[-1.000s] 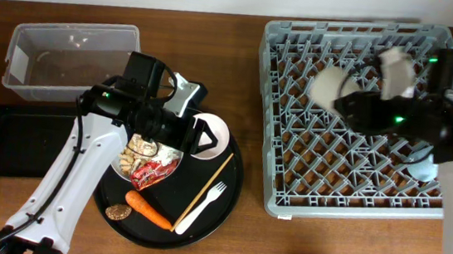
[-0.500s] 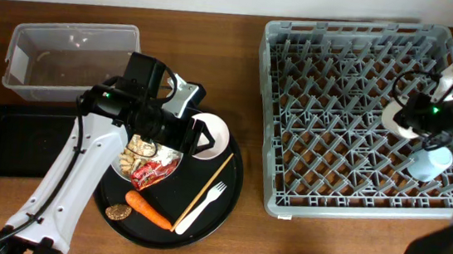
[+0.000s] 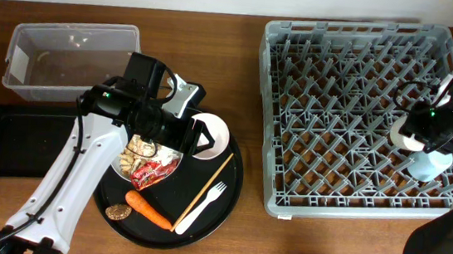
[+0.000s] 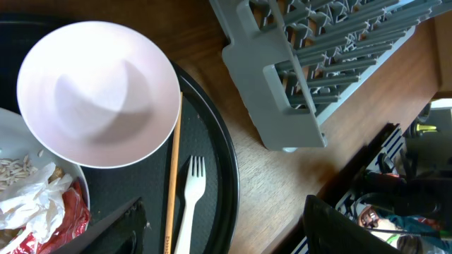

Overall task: Sort waste into correct bins and load items into the dishwasher rack
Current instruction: 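Place white paper cup in rack beside blue cup with right gripper, then reach right gripper to pink bowl and grasp its rim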

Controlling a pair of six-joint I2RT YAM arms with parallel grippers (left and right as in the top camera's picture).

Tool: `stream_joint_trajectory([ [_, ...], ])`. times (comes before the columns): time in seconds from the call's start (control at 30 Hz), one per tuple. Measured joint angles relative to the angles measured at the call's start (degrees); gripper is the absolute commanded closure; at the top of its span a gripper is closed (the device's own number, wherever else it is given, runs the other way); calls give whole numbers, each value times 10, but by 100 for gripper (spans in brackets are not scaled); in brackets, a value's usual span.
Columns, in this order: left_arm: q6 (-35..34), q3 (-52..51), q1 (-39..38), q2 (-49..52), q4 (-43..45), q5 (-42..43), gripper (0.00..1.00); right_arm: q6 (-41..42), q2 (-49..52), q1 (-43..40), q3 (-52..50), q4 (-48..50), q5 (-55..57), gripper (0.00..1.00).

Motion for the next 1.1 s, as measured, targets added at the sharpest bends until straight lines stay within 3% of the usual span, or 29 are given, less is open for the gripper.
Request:
stream_joint_trajectory([
  [0.5, 0, 0, 0, 0, 0, 0, 30, 4, 33, 0, 30, -37, 11, 56],
  [0.53, 0, 0, 0, 0, 0, 0, 30, 4, 41, 0, 30, -37, 11, 52],
  [0.6, 0, 0, 0, 0, 0, 0, 30, 4, 56, 0, 30, -31, 11, 14],
  [0.63, 0, 0, 0, 0, 0, 0, 30, 8, 61, 0, 30, -24, 11, 1],
  [0.8, 0, 0, 0, 0, 0, 0, 30, 6, 69, -1, 31, 12, 11, 1],
  [1.0, 0, 0, 0, 0, 0, 0, 30, 23, 69, -1, 72, -19, 10, 1],
  [1.1, 0, 0, 0, 0, 0, 0, 22, 30, 67, -1, 113, -59, -9, 1],
])
